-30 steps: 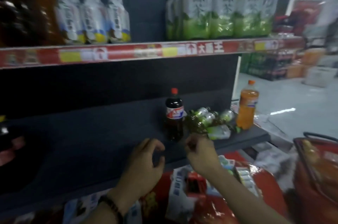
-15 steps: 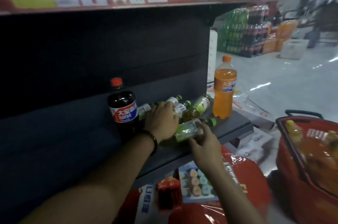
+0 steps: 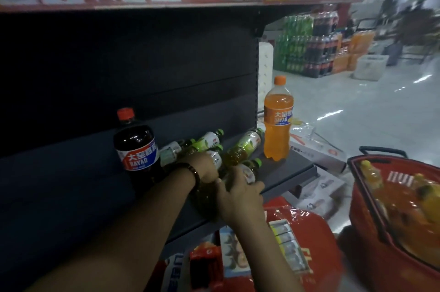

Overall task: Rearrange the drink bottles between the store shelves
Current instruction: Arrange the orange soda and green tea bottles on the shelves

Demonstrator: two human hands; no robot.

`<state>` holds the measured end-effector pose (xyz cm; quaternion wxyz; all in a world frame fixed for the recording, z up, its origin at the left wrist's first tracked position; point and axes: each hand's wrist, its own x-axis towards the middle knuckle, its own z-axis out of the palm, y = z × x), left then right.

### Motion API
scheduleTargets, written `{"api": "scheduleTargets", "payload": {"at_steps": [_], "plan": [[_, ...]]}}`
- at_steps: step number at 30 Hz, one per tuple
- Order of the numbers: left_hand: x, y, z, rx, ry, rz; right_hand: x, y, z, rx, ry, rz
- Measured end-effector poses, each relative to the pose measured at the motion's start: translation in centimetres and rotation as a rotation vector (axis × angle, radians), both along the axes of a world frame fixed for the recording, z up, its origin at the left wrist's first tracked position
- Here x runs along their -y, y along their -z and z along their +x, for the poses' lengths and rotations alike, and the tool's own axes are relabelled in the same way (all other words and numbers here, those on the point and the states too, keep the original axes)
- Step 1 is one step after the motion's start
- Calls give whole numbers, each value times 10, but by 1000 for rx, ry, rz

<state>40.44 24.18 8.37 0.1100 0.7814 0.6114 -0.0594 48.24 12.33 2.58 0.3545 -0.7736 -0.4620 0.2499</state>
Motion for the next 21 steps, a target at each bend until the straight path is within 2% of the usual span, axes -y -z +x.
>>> {"api": "scheduleTargets", "payload": {"at_steps": [3, 6, 11, 14, 18, 21], "plan": [[13, 6, -6, 136, -118, -149, 9, -2, 2, -80, 11, 12], [29, 31, -14, 373, -205, -81, 18, -1, 6, -97, 18, 86], [61, 39, -41, 636, -174, -36, 31, 3, 11, -257, 31, 280], [98, 22, -71, 808, -220, -22, 49, 1, 2, -376, -16, 368], [160, -26, -119, 1203, -228, -114, 81, -26, -29, -577, -127, 468], [210, -60, -162, 1327, -213, -105, 113, -62, -67, -688, -241, 517]]}}
